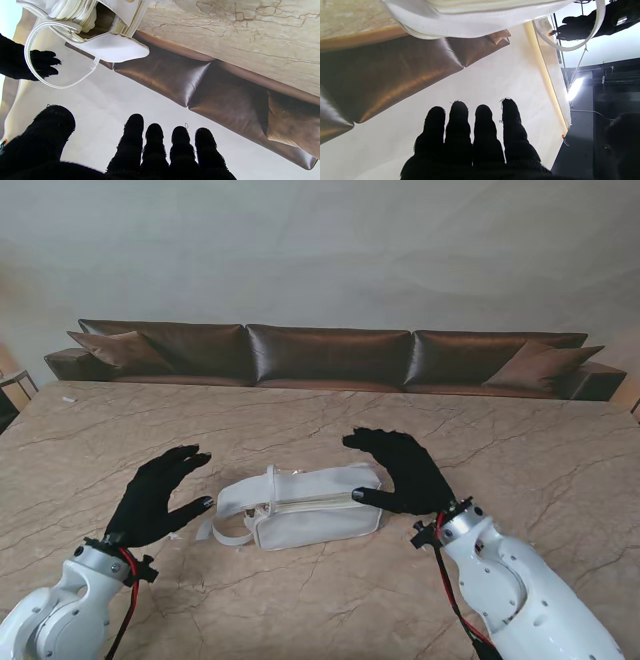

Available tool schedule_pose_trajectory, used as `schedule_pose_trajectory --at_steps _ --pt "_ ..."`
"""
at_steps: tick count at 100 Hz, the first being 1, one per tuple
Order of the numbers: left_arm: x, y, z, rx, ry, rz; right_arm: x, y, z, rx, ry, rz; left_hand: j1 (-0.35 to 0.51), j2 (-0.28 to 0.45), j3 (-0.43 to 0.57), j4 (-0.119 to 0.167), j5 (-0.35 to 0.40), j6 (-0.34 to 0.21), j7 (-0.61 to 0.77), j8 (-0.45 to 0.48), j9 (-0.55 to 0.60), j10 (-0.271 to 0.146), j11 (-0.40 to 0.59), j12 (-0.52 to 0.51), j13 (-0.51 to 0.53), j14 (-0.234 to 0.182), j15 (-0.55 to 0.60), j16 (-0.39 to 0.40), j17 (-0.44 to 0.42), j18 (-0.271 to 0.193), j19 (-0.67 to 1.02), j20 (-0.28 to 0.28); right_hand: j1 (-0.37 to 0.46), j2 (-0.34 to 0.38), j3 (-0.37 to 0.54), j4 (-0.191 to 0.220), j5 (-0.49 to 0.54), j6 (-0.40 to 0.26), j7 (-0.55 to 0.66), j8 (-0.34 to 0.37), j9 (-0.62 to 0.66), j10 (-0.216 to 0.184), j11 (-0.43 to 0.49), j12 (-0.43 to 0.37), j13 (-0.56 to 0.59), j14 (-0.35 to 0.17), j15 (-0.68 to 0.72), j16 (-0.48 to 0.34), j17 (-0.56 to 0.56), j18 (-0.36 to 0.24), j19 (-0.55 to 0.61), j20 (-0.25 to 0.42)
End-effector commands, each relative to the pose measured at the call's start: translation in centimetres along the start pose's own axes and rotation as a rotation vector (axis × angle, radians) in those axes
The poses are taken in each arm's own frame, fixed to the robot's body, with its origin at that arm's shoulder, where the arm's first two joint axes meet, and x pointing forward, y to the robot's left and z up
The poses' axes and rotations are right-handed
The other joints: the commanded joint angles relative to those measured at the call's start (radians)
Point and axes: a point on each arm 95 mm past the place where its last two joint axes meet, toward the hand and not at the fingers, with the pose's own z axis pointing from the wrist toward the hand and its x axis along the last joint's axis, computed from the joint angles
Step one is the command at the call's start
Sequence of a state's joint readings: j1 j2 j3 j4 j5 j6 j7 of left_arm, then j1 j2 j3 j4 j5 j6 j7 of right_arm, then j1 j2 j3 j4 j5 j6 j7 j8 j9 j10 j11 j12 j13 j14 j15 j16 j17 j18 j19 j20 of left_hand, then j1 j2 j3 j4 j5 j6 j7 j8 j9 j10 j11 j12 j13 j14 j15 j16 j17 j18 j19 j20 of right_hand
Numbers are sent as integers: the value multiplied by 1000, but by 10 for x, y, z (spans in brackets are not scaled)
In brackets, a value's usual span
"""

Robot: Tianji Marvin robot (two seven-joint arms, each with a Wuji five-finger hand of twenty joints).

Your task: Pack the cosmetics bag

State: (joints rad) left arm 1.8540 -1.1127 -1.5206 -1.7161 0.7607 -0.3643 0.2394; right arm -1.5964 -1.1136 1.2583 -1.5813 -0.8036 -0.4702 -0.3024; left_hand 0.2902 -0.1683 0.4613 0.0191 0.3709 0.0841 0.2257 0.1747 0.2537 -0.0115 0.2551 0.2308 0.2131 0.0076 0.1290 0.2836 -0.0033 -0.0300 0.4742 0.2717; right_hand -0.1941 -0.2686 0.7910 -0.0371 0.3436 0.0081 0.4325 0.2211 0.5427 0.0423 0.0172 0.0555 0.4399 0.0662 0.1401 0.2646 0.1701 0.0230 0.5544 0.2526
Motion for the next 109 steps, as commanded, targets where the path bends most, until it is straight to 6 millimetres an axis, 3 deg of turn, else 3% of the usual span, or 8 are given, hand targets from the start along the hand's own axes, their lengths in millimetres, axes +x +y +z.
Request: schedule_pose_trajectory --at_steps 1,21,56,86,109 --pt "5 1 1 6 0 -13 -4 -10 -10 27 -25 24 -45 50 -27 40 6 18 -44 -16 -11 12 -36 -23 -22 1 7 -11 -10 -22 13 -4 -29 29 -26 20 -39 10 -11 -26 17 4 -27 -12 -25 -33 -5 -8 -15 -28 7 -15" --pt "7 3 2 4 0 -23 -7 -16 -22 13 -46 43 -34 54 -45 50 4 17 -42 -16 -9 7 -38 -25 -23 -2 7 -13 -15 -19 7 -9 -7 32 -40 23 -38 0 -3 -25 20 1 -25 -12 -26 -27 -1 -6 -19 -19 15 -18" --pt "6 9 2 -10 -8 -38 -8 -26 -25 -28 -41 100 -25 62 -69 62 -2 15 -25 -3 -6 6 -40 -26 -21 13 -5 -9 -21 27 2 -15 -8 46 -56 22 -39 -7 11 -19 27 -4 -25 -12 -22 -28 -1 -2 -14 -7 31 -12" --pt "8 11 3 -9 -6 -44 -10 -34 -33 -27 -53 117 -23 66 -81 69 -1 7 -23 5 -6 0 -41 -27 -18 5 -14 -5 -24 33 -8 -21 -2 46 -60 23 -27 -14 18 -17 36 -6 -24 -11 -16 -27 -2 -2 -11 -1 35 -10" --pt "8 11 3 -8 -8 -43 -11 -34 -37 -22 -58 116 -19 68 -88 71 -4 -1 -21 11 -4 -6 -41 -27 -14 2 -21 -1 -27 64 -10 -19 2 44 -61 22 -21 -23 23 -15 40 -9 -24 -10 -14 -26 -2 1 -12 5 39 -5"
